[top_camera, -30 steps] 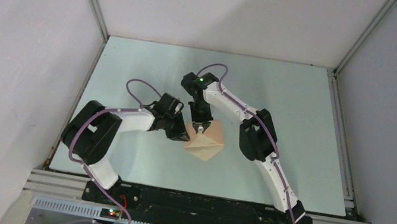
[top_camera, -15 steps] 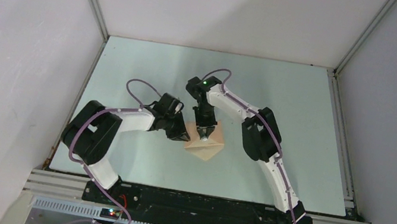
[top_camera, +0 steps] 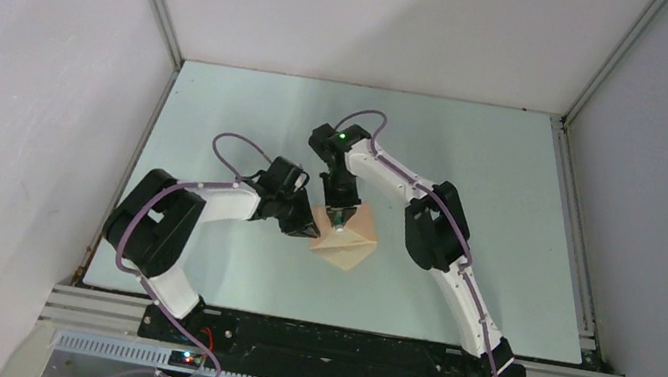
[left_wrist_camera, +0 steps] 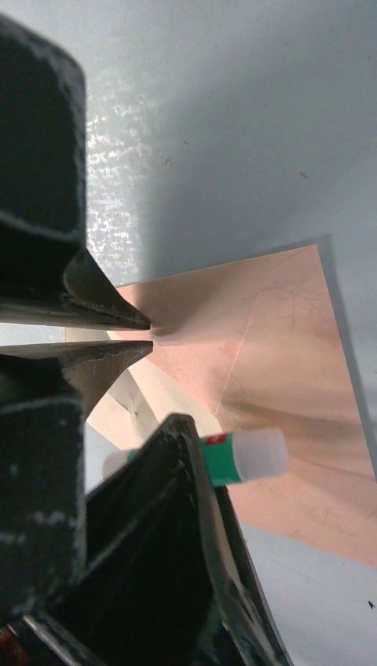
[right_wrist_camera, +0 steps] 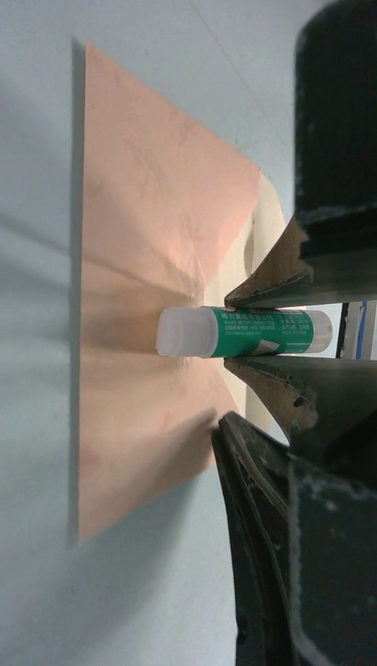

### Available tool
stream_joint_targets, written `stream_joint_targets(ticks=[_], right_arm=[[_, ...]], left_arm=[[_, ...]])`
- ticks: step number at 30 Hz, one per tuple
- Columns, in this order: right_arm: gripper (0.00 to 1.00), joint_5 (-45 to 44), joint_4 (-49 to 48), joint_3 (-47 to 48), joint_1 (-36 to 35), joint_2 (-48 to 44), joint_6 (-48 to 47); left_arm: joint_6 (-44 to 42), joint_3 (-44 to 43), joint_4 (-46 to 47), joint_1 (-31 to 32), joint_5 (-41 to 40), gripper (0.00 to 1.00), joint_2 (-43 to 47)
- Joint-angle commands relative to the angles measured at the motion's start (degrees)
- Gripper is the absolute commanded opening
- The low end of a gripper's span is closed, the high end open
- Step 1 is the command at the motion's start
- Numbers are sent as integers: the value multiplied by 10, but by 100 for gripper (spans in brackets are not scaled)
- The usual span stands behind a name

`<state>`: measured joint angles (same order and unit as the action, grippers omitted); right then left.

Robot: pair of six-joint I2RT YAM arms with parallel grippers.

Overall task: Place the letter into the envelope and seal it
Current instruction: Paint the envelope at the center of the board.

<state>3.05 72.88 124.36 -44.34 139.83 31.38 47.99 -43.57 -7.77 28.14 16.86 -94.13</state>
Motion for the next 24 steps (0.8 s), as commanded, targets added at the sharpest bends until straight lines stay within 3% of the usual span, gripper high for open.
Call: stream_joint_targets(ticks=[1,12,17,20,24], right_arm=[[0,34,-22,-13,4,-48,13],[0,134,-127,-177,46,-206,69],[0,283,-256,-300,69,-294,113],[0,399,-324,-336,69,-317,78],[0,463,-350,-379,71,-354,6]], left_arm=[[-11,16,-21,2,-40,17,-9],[-27,15,-43,3,-49,17,56],[-57,14,-52,2,-42,18,144],[-75,23,-32,2,-21,22,195],[-109,19,-47,2,-7,29,262]])
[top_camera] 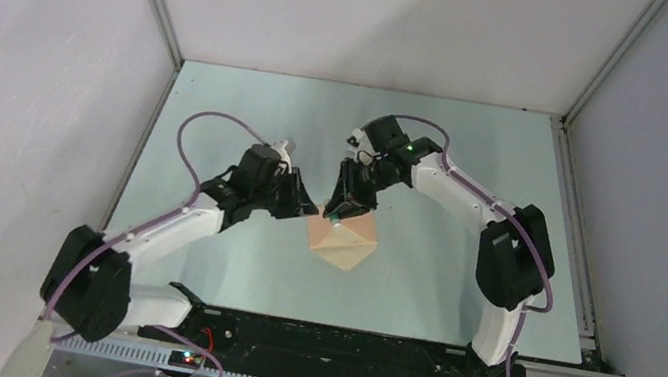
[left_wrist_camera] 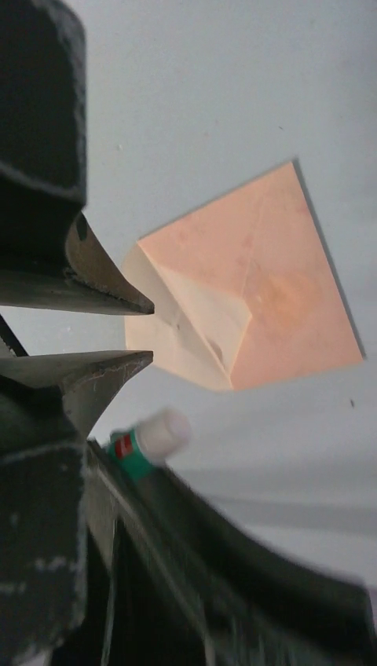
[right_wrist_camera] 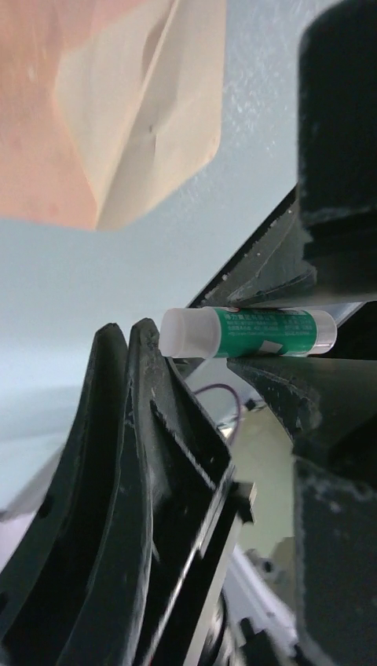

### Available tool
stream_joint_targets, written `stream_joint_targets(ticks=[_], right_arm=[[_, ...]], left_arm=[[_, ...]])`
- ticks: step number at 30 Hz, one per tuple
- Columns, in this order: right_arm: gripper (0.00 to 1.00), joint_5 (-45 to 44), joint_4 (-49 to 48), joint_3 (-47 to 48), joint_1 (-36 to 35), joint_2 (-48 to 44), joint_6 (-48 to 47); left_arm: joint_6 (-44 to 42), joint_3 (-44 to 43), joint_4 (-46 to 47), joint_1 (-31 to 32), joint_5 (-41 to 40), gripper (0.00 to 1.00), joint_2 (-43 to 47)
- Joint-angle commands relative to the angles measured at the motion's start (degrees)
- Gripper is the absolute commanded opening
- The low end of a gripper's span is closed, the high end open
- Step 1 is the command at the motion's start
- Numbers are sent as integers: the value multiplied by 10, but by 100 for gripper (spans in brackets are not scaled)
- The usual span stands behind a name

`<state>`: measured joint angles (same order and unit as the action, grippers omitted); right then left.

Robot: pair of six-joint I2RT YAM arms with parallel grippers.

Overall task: Place the letter into the envelope and seal it
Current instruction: Paint the envelope at the center of the board.

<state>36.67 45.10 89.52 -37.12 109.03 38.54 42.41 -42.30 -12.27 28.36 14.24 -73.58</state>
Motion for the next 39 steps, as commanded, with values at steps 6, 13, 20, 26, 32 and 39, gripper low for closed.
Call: stream_joint_targets(ticks=[6,13,20,26,32,39], right_arm=[[0,120,5,-58,4,-71,-168],[0,139,26,-69,8,-85,-214],[0,153,21,-59,7,-90,-220],[0,69,52,-39,8,-94,-205],[0,-35,33,-29,-1,-117,-133],[0,-132,-101,-77,-17,-169,89]], left_arm=[[-92,-36,-90,-32,42,33,123],[-116,-88,-154,-65,91,43,136],[-73,-84,-99,-66,155,50,106],[26,-76,-63,-66,118,52,121],[134,-95,-115,-50,68,61,157],[200,6,-20,-41,81,40,223]])
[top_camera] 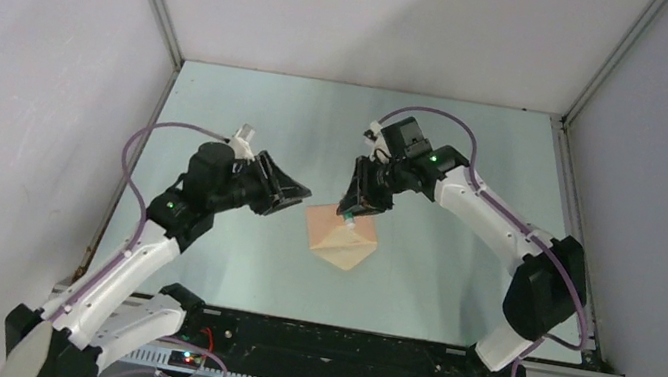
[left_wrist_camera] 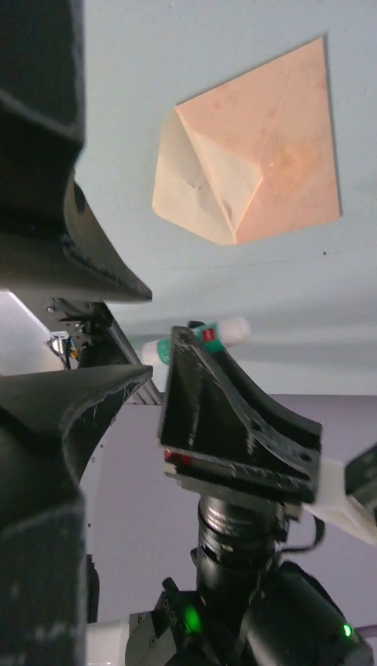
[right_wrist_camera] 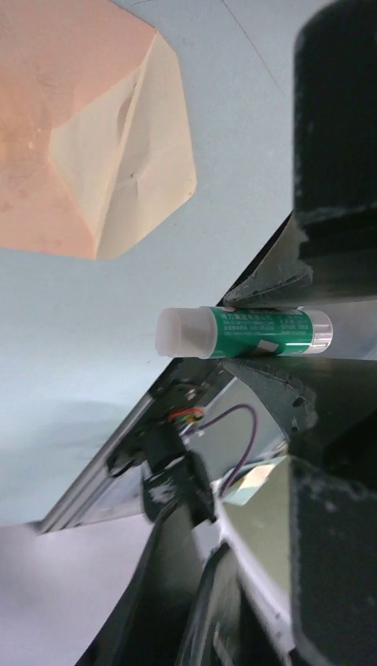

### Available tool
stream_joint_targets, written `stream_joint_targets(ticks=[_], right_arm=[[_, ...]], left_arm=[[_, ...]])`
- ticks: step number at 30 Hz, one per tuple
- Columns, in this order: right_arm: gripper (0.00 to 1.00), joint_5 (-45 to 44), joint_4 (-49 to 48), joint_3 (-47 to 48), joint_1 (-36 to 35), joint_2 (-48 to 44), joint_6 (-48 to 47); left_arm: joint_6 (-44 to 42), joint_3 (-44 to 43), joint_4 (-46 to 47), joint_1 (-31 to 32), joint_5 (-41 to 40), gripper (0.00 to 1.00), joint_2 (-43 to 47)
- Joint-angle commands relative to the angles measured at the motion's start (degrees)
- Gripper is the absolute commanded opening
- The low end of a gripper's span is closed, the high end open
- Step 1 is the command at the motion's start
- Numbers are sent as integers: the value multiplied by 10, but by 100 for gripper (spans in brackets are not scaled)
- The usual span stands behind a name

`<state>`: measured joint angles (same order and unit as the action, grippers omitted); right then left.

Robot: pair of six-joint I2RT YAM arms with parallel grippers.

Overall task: Place the letter into the envelope and seal it
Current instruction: Paint the envelope at the center of the board.

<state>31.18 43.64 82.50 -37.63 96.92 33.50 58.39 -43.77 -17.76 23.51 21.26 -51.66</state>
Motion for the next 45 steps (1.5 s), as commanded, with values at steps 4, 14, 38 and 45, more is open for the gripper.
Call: stream_joint_targets(ticks=[4,14,38,45], right_arm=[[0,-140,-104,-2,-18,-55,188],[0,-160,-80,29,-42,-36,184],[0,-168,-67,39,-74,-28,173],[0,-197,-40,52,-93,-18,167]], left_arm=[[-18,11,-3,29,50,33,-32],[-28,0,26,82,63,32,-106],[-19,-66,52,96,49,33,-151],[-2,-66,73,97,56,35,-147]])
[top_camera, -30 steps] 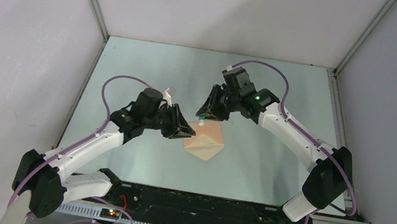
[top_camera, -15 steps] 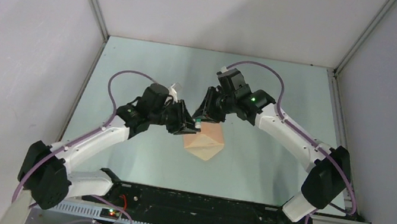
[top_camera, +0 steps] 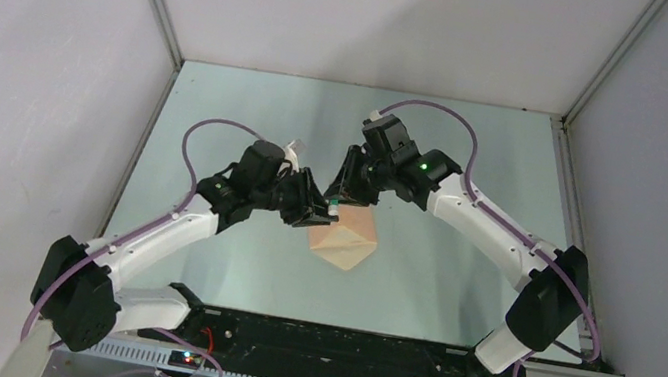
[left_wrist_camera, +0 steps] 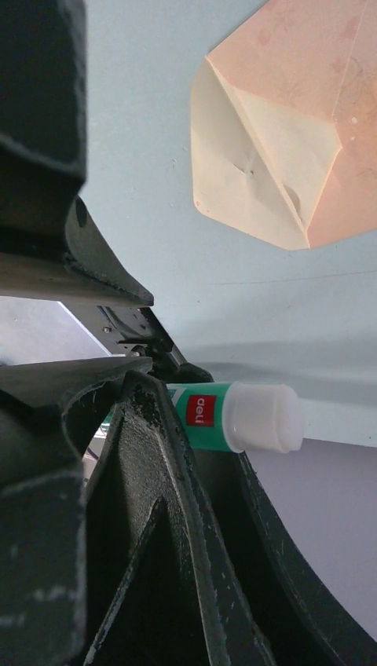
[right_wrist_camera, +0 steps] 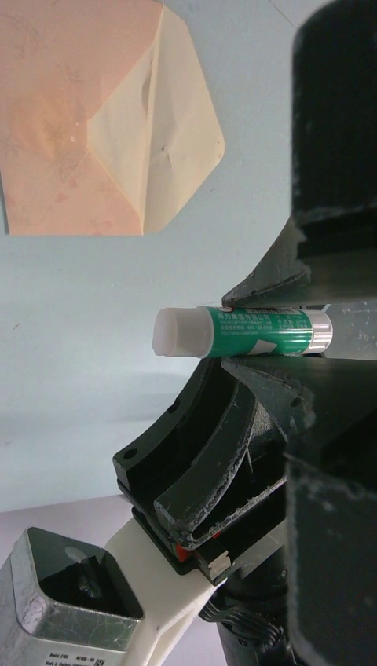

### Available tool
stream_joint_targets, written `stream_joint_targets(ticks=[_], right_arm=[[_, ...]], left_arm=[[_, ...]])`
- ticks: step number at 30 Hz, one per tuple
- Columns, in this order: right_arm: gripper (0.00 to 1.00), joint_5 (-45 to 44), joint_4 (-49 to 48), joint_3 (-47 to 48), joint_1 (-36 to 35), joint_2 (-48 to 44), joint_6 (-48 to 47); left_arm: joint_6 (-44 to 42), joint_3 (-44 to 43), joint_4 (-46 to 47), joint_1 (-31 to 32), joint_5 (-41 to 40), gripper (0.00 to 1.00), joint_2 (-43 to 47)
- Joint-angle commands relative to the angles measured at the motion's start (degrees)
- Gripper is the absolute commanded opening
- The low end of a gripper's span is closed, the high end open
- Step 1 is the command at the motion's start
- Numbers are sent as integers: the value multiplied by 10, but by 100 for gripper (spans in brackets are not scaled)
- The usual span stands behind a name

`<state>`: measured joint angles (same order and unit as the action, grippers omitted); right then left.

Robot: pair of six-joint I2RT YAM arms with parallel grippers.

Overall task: Place the letter into the envelope and seal it
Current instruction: Paint the envelope at the center of the board, then adjust the solid glue.

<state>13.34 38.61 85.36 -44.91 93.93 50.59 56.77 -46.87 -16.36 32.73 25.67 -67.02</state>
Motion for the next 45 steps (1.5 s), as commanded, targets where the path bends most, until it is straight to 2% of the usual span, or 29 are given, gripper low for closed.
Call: stream_joint_targets(ticks=[1,15,23,35,41,45], right_arm=[[0,-24,13,24,-23,13,-5],[0,-33,21,15,-44,19,0],[0,-14,4,7,-45,19,8],[0,23,-16,10,-44,27,15],[0,32,-14,-3,-20,12,6],[0,44,-15,-4,-5,9,0]], left_arm=[[16,-37,60,4,13,35,6],[42,-31,100,4,4,35,32],[79,4,190,4,19,37,40],[60,-4,168,3,3,36,41],[4,-24,126,3,24,36,79],[-4,-22,133,3,43,37,90]])
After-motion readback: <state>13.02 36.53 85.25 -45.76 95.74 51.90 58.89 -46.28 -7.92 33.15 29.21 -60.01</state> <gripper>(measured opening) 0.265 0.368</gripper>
